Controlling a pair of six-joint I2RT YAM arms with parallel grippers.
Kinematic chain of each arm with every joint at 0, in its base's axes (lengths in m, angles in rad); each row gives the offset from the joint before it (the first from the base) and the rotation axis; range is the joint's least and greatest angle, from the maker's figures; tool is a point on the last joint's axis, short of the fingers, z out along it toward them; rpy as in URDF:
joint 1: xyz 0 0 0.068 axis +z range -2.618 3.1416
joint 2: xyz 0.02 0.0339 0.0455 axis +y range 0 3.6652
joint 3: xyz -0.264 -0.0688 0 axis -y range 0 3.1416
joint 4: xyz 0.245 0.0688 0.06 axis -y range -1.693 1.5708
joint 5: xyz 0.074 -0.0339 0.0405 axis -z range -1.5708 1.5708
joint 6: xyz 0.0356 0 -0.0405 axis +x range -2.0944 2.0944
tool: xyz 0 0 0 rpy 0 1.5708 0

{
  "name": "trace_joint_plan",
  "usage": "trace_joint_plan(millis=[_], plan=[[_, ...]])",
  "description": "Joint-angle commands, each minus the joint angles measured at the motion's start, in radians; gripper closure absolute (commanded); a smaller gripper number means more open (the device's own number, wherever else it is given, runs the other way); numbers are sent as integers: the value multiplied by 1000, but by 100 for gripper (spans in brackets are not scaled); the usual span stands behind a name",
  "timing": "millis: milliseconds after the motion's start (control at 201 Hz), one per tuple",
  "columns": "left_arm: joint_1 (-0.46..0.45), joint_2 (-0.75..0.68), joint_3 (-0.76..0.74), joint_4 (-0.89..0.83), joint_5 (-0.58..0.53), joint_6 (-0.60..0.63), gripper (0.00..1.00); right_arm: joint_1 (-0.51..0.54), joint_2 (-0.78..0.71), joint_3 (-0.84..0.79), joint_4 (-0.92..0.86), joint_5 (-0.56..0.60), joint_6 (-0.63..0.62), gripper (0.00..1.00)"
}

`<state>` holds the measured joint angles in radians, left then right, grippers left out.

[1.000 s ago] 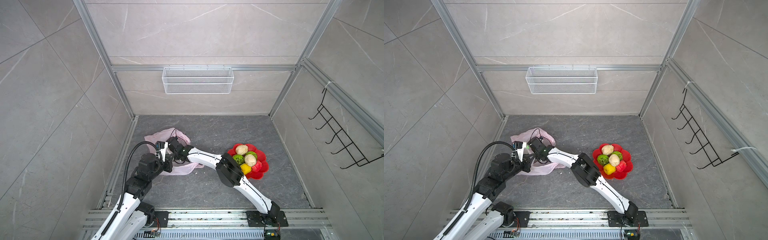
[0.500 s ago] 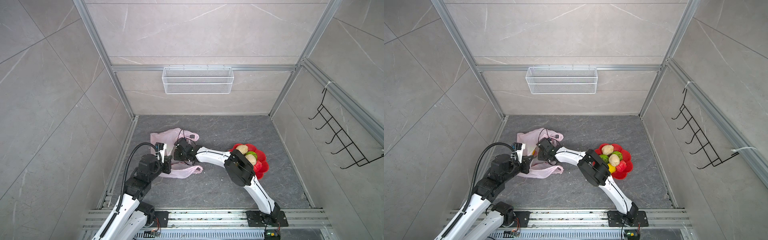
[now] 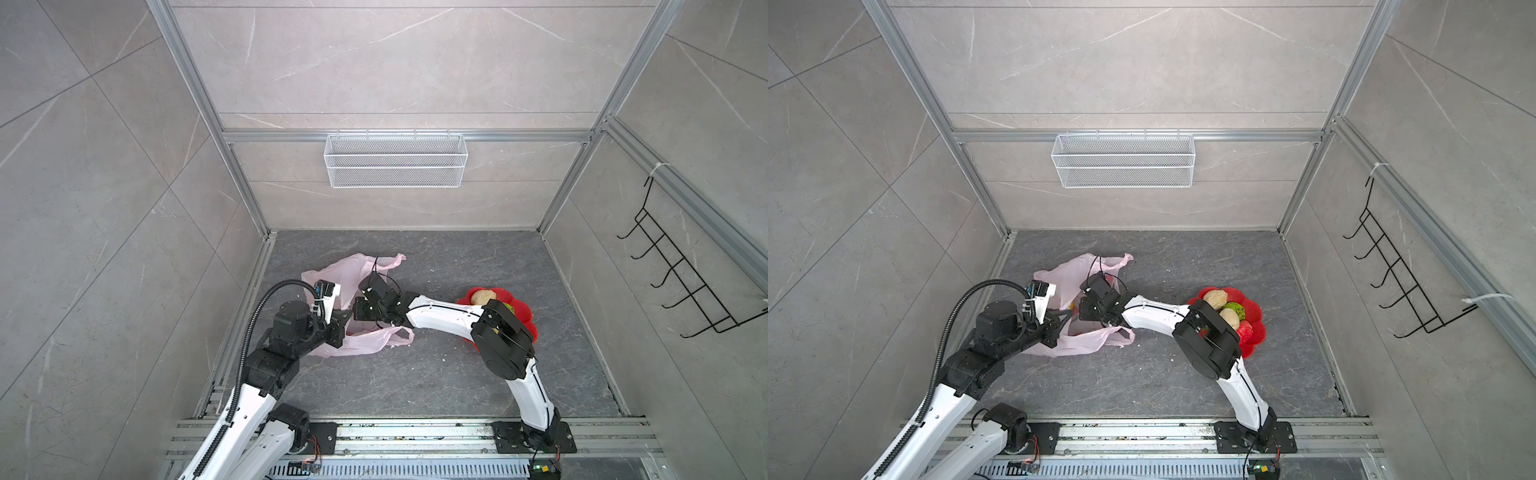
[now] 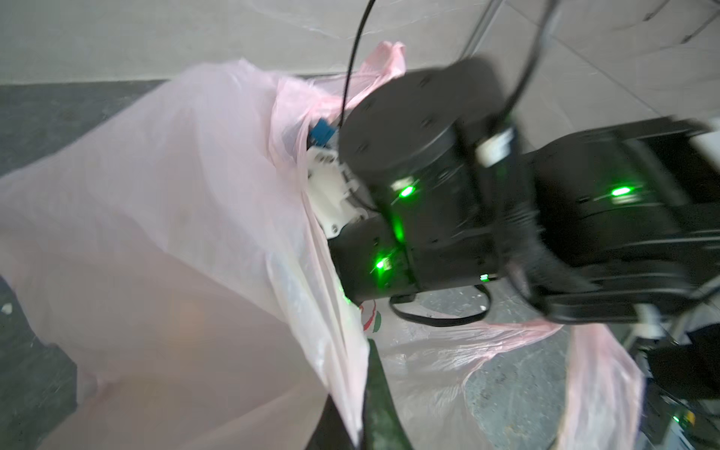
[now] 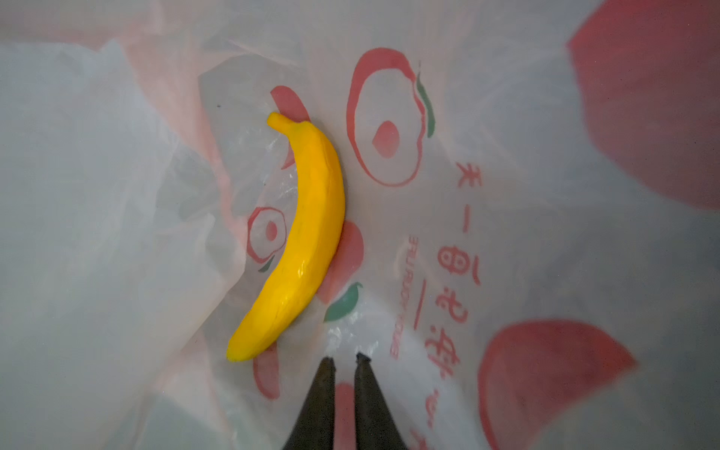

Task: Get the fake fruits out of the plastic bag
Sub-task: 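Lower the right gripper around the banana's middle to grasp it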

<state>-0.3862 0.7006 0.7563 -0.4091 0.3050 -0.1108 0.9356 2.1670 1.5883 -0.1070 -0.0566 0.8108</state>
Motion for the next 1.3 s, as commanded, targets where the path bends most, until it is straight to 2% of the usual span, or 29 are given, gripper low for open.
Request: trace_joint_plan(millis=[0, 65, 119, 209, 339, 543, 712, 1011, 1294], plan=[[-3, 30, 130, 14, 190, 67, 95, 2, -56, -29, 43, -14, -10, 83], [-4, 51, 159, 6, 254, 76, 95, 4, -77, -59, 48, 7, -6, 83], [-4, 53, 140, -18, 208, 91, 96, 4, -89, -92, 69, 23, 5, 82], [-3, 38, 121, -15, 207, 79, 96, 5, -102, -114, 57, 40, 11, 81], [-3, 27, 81, -68, 135, 63, 96, 5, -138, -147, 38, 84, 25, 73], [-3, 75, 51, -150, 101, -19, 96, 17, -152, -126, -55, 116, 21, 61], [-3, 90, 51, -242, 61, -69, 98, 50, -116, -68, -116, 122, 12, 59], [-3, -25, -52, -212, -28, -170, 100, 86, -23, 55, -251, 183, 42, 45], [-4, -173, -180, -120, -103, -263, 100, 102, 66, 168, -365, 238, 42, 41]])
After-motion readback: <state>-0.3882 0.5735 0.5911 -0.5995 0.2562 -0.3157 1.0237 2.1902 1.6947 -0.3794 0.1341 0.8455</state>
